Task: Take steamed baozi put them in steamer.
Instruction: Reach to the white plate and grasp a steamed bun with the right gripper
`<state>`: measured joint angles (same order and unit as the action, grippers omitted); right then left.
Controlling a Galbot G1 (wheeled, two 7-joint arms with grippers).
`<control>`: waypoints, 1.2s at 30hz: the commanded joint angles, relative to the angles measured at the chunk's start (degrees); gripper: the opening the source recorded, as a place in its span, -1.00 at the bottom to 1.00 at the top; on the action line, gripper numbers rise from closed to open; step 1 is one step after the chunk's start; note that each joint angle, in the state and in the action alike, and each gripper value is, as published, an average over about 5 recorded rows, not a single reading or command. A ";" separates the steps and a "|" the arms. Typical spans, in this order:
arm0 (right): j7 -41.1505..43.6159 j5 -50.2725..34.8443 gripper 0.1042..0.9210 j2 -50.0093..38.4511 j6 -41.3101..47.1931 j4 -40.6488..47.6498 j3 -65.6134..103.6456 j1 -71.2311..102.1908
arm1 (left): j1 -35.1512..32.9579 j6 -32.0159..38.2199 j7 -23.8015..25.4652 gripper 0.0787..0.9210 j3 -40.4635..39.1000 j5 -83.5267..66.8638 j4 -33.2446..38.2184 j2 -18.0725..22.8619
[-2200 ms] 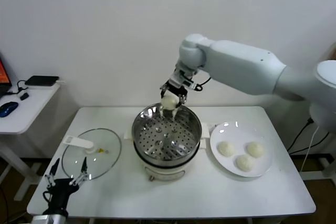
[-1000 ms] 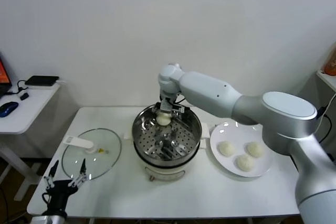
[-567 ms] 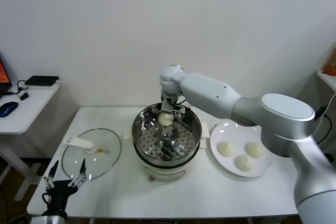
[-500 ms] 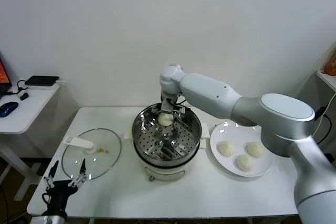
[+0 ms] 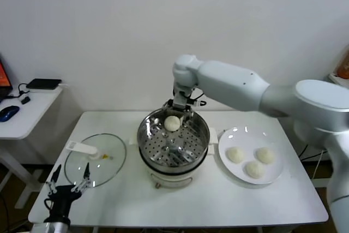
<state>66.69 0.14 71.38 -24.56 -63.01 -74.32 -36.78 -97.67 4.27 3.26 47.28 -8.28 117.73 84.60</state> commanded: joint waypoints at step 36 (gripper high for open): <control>-9.36 -22.45 0.76 -24.97 38.70 2.02 -1.91 17.73 | -0.47 0.20 0.12 0.77 -1.94 1.22 0.62 0.75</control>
<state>59.02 -23.52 44.89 11.60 -64.60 -79.65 -25.93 -98.03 4.50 3.36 45.40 -7.17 118.51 85.30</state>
